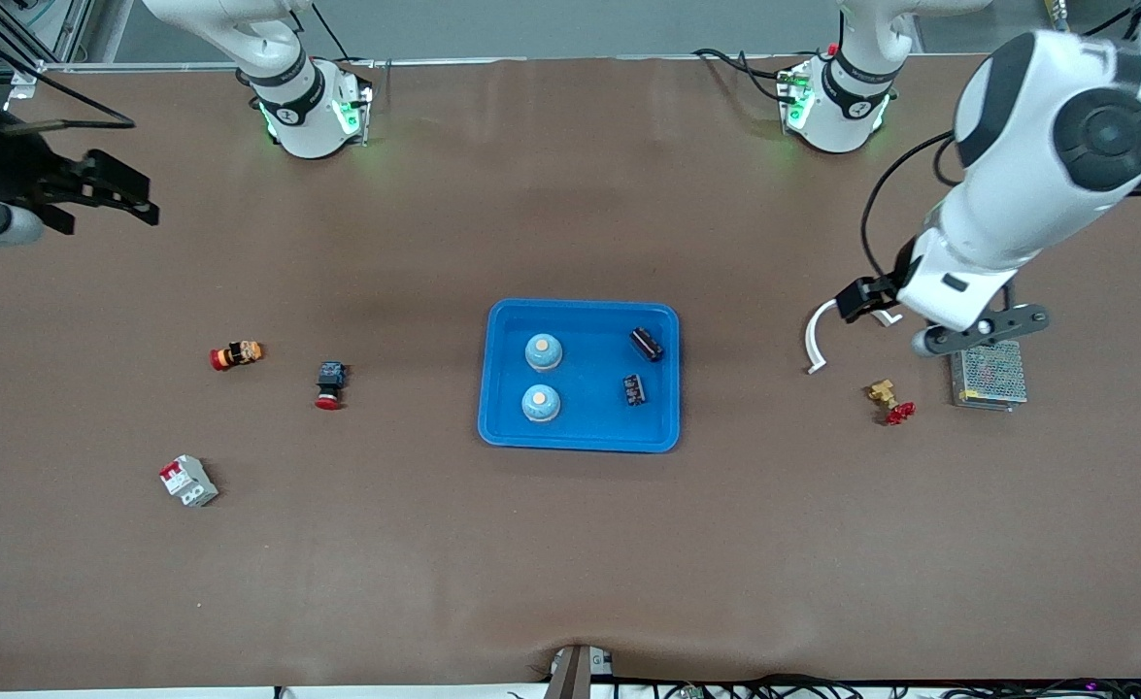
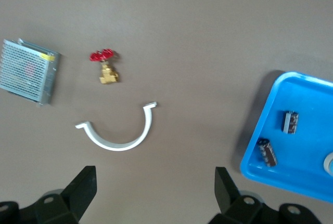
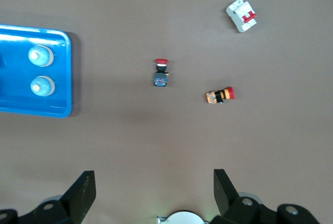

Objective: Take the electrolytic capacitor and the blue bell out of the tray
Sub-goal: 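Reach both grippers toward the blue tray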

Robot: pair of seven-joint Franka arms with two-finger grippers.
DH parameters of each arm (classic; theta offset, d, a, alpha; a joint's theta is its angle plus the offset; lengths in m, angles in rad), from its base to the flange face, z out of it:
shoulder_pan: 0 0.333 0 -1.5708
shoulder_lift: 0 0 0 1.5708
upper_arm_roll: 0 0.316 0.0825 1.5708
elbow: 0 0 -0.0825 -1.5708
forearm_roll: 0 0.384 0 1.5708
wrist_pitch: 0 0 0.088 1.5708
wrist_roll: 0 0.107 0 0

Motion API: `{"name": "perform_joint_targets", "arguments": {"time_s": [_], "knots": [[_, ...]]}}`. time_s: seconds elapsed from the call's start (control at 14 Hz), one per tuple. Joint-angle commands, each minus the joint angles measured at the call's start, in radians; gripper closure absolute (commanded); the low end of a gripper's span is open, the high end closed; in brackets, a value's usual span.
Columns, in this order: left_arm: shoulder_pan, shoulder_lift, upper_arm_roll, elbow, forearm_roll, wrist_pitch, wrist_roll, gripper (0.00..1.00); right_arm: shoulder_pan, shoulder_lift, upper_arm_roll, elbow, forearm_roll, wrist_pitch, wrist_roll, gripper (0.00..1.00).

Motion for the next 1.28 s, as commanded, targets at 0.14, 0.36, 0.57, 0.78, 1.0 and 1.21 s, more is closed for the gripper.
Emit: {"name": "perform_joint_targets", "arguments": {"time_s": [0.14, 0.36, 0.57, 0.78, 1.0, 1.21], "knots": [[0.003, 0.115, -0.085, -0.068, -0.029, 0.186, -0.196, 0.0, 0.113, 0.06, -0.007, 0.021, 0.012, 0.065, 0.152, 0.0], [-0.01, 0.185, -0.137, -0.134, -0.029, 0.352, -0.327, 0.0, 0.174, 0.101, -0.007, 0.021, 0.02, 0.12, 0.225, 0.0], [-0.092, 0.26, -0.139, -0.139, -0.029, 0.451, -0.511, 0.0, 0.225, 0.141, -0.007, 0.021, 0.021, 0.18, 0.299, 0.0], [-0.154, 0.325, -0.137, -0.138, -0.022, 0.527, -0.642, 0.0, 0.259, 0.182, -0.007, 0.021, 0.069, 0.244, 0.385, 0.0], [-0.198, 0.388, -0.136, -0.136, -0.017, 0.601, -0.745, 0.18, 0.288, 0.235, -0.007, 0.021, 0.067, 0.283, 0.385, 0.0], [-0.212, 0.432, -0.136, -0.131, -0.015, 0.623, -0.785, 0.3, 0.332, 0.291, -0.007, 0.015, 0.067, 0.303, 0.385, 0.0]]}}
